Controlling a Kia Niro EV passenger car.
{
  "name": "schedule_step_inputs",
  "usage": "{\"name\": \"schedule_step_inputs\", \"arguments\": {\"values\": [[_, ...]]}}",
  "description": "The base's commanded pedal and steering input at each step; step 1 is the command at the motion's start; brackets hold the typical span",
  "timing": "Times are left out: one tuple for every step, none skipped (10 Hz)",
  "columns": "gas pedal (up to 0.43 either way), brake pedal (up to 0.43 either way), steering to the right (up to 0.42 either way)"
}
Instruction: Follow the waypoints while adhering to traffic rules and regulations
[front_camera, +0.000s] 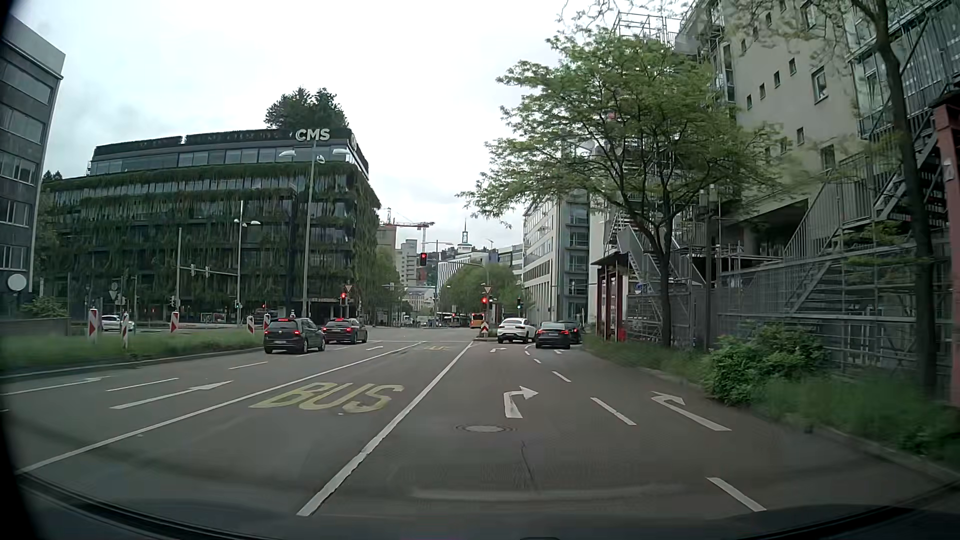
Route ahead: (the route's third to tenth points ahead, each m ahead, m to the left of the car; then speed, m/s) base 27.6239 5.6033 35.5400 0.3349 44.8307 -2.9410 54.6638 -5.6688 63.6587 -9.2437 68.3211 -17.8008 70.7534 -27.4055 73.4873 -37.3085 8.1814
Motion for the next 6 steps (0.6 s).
{"name": "schedule_step_inputs", "arguments": {"values": [[0.118, 0.000, -0.008], [0.130, 0.000, -0.006], [0.130, 0.000, -0.005], [0.130, 0.000, -0.006], [0.130, 0.000, -0.004], [0.130, 0.000, -0.002]]}}
